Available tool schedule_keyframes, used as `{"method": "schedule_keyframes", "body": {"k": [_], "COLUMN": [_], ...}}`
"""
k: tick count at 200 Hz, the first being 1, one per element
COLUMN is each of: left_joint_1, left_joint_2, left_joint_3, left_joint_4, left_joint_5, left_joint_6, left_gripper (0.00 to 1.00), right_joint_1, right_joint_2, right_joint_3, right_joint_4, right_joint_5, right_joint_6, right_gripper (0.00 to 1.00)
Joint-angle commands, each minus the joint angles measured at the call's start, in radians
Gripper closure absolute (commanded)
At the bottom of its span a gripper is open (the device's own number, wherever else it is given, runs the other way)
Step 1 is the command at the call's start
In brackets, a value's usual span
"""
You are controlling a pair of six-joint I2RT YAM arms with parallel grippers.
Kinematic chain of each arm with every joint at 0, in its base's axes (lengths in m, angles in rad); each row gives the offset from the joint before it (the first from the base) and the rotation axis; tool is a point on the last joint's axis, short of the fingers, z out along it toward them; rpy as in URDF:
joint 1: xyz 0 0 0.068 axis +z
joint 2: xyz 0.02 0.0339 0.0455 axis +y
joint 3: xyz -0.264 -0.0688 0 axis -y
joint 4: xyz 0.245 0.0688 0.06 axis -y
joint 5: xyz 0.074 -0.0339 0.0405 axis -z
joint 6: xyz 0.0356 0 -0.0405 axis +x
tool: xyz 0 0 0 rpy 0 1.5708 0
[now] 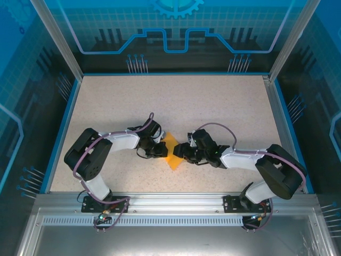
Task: Fold a paper plane with a square sheet of paper (pick it up from the middle)
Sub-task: Third fold the triangle at the center of the table.
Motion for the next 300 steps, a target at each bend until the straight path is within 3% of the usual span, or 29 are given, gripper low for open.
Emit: {"method": "schedule_keyframes", "body": {"k": [1,96,136,194,300], "left_joint_1": [-0.002,-0.003,-0.002,-0.002,0.015], "left_joint_2": [0.079,0.053,0.042,0.048,0.017], "left_joint_3": [-0.047,-0.021,-0.014,-0.009,-0.032], "left_joint_4": [-0.086,-0.107,-0.116,-0.112,-0.082], "left_joint_5": [-0.105,-0.092,-0.09,-0.08,-0.03], "left_joint_6": [0.027,0.03,0.031,0.029,0.018], "left_gripper": [0.88,0.9,0.9,0.9,0.91], "right_joint_1": [-0.012,-0.007,0.027,0.095,0.107], "right_joint_2": [-0.047,0.002,0.017,0.078,0.187], "right_joint_3": [0.044,0.14,0.199,0.308,0.307], "right_joint_4": [-0.197,-0.417,-0.499,-0.573,-0.328], "right_joint_5": [0.055,0.162,0.227,0.287,0.124], "right_joint_6": [-0.086,-0.199,-0.241,-0.282,-0.184], "right_gripper": [0.54,0.85,0.92,0.95,0.95]}}
